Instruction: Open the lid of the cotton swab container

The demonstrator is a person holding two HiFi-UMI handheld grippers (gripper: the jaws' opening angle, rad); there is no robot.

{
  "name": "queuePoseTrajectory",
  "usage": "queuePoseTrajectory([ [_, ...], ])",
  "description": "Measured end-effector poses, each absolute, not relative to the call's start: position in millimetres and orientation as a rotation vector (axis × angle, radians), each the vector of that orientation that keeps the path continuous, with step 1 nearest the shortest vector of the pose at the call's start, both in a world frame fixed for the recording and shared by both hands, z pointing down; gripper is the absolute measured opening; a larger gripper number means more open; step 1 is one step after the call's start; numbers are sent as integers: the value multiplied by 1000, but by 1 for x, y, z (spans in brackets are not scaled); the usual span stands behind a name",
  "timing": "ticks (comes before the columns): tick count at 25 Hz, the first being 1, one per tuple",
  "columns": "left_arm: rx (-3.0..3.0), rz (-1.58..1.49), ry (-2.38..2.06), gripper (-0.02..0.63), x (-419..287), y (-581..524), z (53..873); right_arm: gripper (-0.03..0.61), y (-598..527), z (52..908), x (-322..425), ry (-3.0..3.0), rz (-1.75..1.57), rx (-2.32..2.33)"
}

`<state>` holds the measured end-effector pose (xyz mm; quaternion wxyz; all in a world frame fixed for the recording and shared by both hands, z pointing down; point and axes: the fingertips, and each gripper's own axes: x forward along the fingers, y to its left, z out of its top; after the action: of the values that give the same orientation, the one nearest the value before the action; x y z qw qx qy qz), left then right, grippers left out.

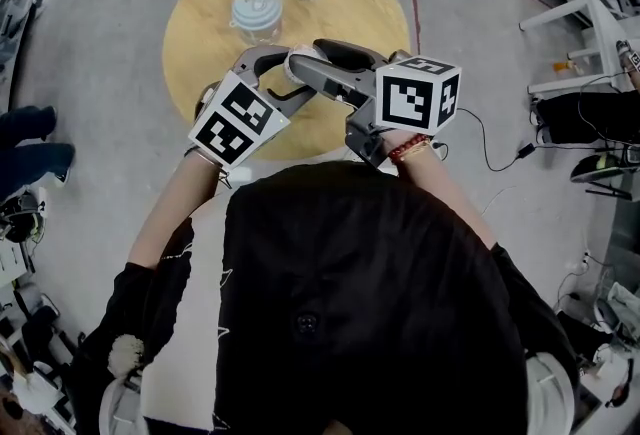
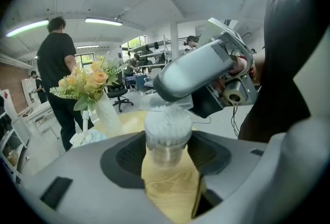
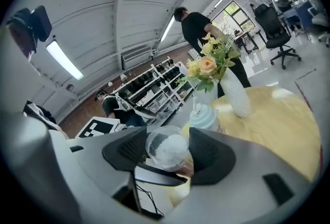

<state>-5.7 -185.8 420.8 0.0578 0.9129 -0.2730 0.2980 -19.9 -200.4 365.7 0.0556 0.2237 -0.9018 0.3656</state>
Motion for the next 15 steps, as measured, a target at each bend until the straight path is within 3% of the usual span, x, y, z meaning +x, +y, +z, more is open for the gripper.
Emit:
queuePoseTrajectory([
  [15, 2800, 865, -792, 261, -7, -179, 418, 261, -195, 362, -20, -2740, 1228, 614],
])
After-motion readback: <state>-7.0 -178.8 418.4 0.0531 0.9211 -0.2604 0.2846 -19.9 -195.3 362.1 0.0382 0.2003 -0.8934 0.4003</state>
